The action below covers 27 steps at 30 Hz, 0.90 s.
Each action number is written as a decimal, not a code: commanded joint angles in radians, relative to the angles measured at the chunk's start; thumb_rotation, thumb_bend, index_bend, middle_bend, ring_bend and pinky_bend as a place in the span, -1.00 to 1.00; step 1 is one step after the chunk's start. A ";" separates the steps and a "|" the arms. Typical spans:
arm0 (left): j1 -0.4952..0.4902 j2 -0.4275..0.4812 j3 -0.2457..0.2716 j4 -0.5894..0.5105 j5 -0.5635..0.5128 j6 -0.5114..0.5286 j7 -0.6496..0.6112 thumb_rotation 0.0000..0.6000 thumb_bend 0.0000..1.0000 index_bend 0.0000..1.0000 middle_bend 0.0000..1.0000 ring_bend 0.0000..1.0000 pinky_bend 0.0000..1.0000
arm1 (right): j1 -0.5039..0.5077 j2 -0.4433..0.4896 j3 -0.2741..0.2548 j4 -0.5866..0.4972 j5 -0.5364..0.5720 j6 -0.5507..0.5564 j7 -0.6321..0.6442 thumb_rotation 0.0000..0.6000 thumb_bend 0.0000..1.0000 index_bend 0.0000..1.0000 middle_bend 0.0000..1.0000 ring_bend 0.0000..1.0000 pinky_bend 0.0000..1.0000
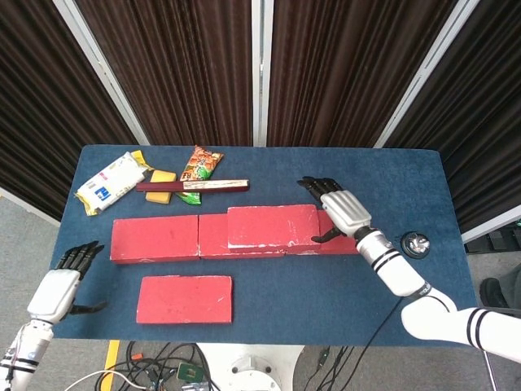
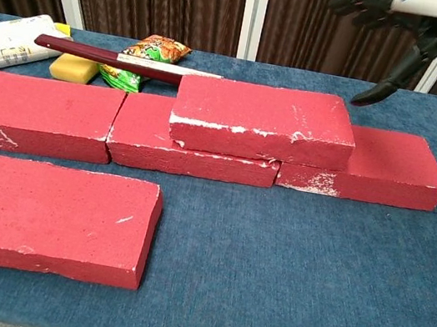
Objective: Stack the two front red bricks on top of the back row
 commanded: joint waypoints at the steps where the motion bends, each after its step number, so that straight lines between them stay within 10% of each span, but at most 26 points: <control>1: -0.034 -0.005 0.025 -0.061 -0.001 -0.077 0.039 1.00 -1.00 -0.99 -1.00 -1.00 -1.00 | -0.039 0.049 0.016 -0.002 -0.032 0.016 0.065 1.00 -1.00 -1.00 -1.00 -1.00 -1.00; 17: -0.124 -0.179 0.010 -0.193 -0.092 -0.227 0.243 1.00 -1.00 -1.00 -1.00 -1.00 -1.00 | -0.147 0.144 0.016 0.010 -0.142 0.080 0.241 1.00 -1.00 -1.00 -1.00 -1.00 -1.00; 27: -0.149 -0.262 -0.011 -0.312 -0.322 -0.207 0.623 1.00 -1.00 -1.00 -1.00 -1.00 -1.00 | -0.174 0.128 0.010 0.045 -0.188 0.102 0.303 1.00 -1.00 -1.00 -1.00 -1.00 -1.00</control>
